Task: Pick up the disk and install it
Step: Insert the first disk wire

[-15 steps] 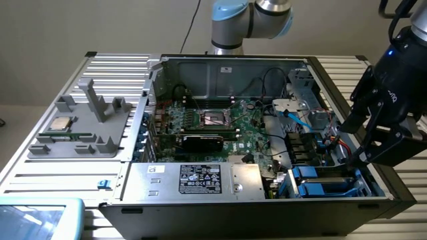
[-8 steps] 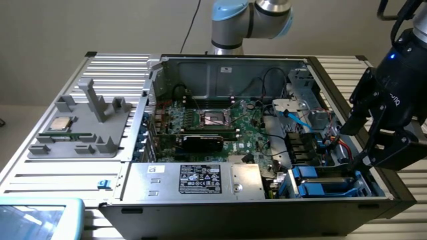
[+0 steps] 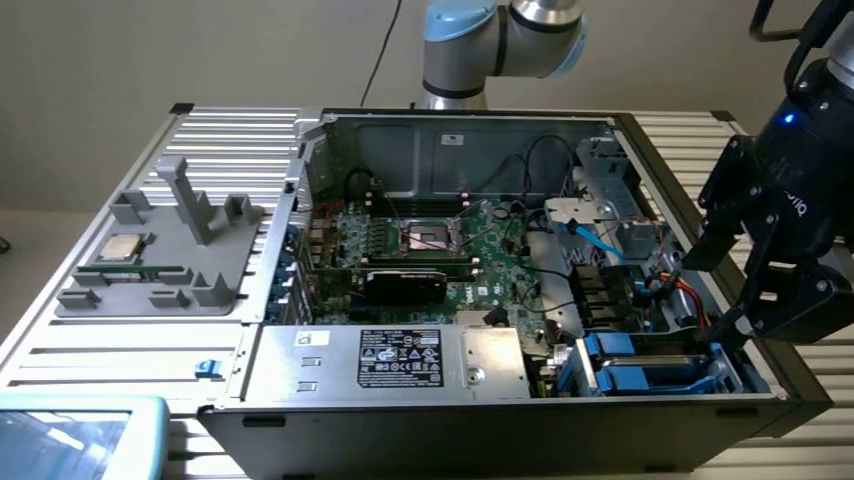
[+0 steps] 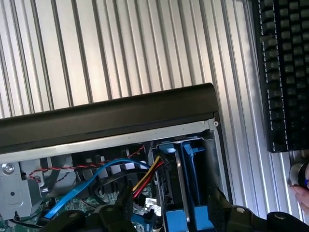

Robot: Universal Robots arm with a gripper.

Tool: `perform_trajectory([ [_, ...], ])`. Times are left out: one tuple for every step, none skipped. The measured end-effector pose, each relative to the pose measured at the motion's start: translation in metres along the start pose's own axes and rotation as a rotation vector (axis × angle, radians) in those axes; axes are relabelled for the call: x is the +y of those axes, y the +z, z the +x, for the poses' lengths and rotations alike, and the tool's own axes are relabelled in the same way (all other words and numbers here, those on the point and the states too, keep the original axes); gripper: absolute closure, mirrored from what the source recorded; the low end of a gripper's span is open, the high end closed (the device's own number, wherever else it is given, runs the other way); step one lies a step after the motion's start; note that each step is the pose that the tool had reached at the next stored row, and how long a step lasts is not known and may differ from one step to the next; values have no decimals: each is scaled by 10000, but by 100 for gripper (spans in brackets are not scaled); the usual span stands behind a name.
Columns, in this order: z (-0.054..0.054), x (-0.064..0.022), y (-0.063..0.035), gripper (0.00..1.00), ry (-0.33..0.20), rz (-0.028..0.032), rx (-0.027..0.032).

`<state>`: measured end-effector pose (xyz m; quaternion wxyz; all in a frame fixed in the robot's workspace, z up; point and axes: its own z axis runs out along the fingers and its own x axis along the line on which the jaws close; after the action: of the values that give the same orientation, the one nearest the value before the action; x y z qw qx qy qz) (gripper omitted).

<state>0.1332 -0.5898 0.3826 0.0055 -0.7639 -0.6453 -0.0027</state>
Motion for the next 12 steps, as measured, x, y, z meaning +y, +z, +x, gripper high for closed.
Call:
perform_trajectory([
  [0,0,0,28,-149,-37,21],
  [0,0,-1,28,-300,-70,43],
  [0,1,0,28,-464,-102,68],
  [0,0,0,28,-621,-127,88],
  [0,0,-1,28,-782,-153,108],
  [0,0,0,28,-941,-177,130],
  [0,0,0,28,-1099,-199,150],
  [0,1,0,28,-1259,-216,176],
  [0,1,1,28,-1414,-230,206],
  [0,0,0,28,-1571,-243,233],
  [0,0,1,28,-1715,-252,283],
  [0,0,0,28,-1821,-245,347],
])
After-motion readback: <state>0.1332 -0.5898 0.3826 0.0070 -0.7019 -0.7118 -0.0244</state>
